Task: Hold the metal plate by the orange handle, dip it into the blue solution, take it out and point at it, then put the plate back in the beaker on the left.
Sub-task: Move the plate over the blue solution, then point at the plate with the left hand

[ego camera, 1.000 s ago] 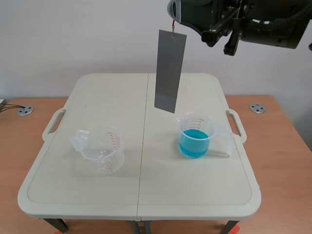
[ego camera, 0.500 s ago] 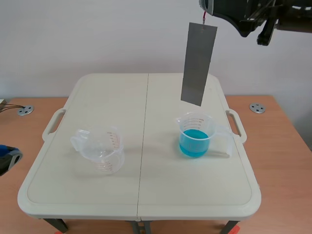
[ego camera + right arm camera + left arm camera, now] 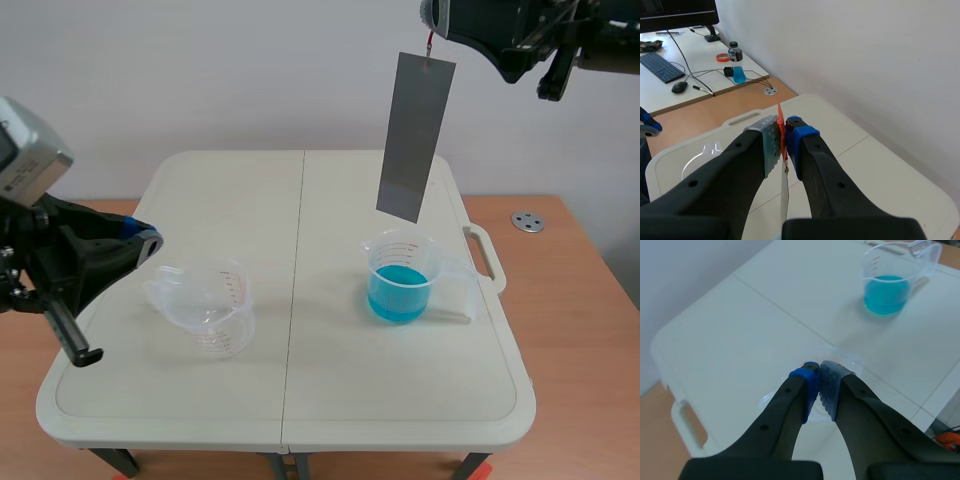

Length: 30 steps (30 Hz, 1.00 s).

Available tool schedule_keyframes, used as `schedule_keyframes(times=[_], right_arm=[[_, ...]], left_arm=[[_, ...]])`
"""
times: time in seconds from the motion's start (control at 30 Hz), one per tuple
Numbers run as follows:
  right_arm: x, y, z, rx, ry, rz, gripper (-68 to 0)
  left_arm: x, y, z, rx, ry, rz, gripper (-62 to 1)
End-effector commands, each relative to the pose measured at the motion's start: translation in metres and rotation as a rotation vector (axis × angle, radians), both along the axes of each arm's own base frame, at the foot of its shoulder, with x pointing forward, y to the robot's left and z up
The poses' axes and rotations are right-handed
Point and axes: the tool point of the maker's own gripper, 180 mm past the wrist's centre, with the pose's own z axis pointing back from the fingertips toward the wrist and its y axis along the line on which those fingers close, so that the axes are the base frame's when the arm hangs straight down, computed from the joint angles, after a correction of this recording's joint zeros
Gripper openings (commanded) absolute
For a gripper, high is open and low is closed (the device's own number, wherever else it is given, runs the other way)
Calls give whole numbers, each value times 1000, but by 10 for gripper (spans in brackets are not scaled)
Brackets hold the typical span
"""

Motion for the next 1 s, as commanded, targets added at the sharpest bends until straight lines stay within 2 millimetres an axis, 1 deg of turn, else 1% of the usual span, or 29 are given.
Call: schedule_keyframes(times=[0.0,0.1,0.2,0.43,0.63,0.8,0.97], right_arm=[[-2,1,15,14,-45,15,-660],[-2,1,15,14,-45,15,-660],[-2,1,15,14,-45,15,-660],[-2,1,15,14,-45,15,-660],[-2,1,15,14,-45,15,-660],[-2,1,15,14,-45,15,-660],[-2,1,15,15,-45,15,-660]], left_arm=[[4,-11,8,-21,-21,-23,-564],[8,-29,11,-31,-28,-63,-564],[17,-41,12,-42,-47,-74,-564],[44,-67,-4,-15,-52,-74,-565],[57,-93,-19,0,-47,-101,-565],[68,-107,-25,12,-51,-107,-565],[80,-117,-23,2,-62,-100,-564]])
